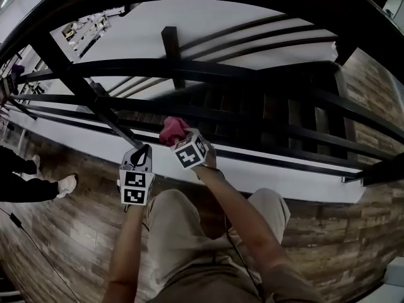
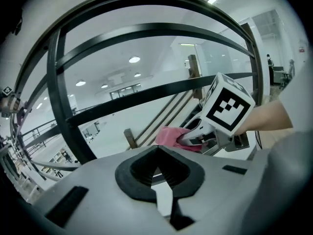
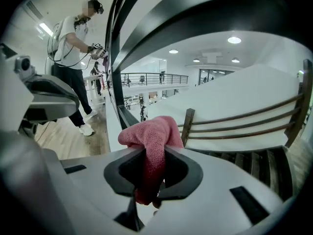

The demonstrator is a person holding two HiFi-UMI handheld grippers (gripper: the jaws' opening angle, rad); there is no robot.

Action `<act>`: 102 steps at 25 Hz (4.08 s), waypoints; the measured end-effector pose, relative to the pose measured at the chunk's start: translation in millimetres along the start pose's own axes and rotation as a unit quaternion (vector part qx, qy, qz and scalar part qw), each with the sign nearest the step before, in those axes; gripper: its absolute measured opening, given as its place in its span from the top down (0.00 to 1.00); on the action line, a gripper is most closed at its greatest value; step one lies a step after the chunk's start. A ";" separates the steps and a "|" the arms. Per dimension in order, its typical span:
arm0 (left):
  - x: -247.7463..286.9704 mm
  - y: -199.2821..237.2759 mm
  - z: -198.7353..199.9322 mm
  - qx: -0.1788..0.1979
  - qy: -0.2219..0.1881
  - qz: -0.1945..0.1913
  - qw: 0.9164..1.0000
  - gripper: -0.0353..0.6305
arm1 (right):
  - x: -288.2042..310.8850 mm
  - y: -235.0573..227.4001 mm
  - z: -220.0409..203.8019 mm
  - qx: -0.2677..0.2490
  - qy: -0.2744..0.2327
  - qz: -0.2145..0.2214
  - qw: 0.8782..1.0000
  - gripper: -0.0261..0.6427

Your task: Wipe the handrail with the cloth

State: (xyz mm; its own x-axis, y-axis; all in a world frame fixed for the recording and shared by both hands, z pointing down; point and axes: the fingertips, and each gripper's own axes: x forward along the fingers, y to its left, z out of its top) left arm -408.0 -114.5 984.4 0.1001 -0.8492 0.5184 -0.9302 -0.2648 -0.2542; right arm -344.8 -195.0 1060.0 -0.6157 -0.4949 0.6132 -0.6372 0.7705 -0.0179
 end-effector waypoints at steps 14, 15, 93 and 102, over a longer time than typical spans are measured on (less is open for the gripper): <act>66.6 -174.6 68.0 0.063 -0.032 -0.126 0.990 0.92 | -145.9 -165.9 -107.3 0.045 -0.005 -0.129 0.991 0.86; 68.0 -190.5 74.8 0.069 -0.035 -0.134 0.988 0.92 | -161.8 -177.6 -118.8 0.046 -0.003 -0.139 0.989 0.86; 83.2 -282.3 115.7 0.041 -0.079 -0.224 0.970 0.92 | -382.6 -355.0 -328.3 0.301 -0.181 -0.380 0.856 0.86; 83.1 -200.8 62.4 0.020 -0.056 -0.173 0.983 0.92 | -240.7 -221.8 -221.7 0.154 -0.116 -0.179 0.965 0.86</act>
State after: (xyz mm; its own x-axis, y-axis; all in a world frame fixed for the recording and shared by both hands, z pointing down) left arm -190.9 -160.4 1027.6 0.4488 -0.7497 0.4864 -0.8191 -0.5626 -0.1115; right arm 47.6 -157.7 1091.5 -0.3939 -0.8114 0.4319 -0.9143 0.3941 -0.0934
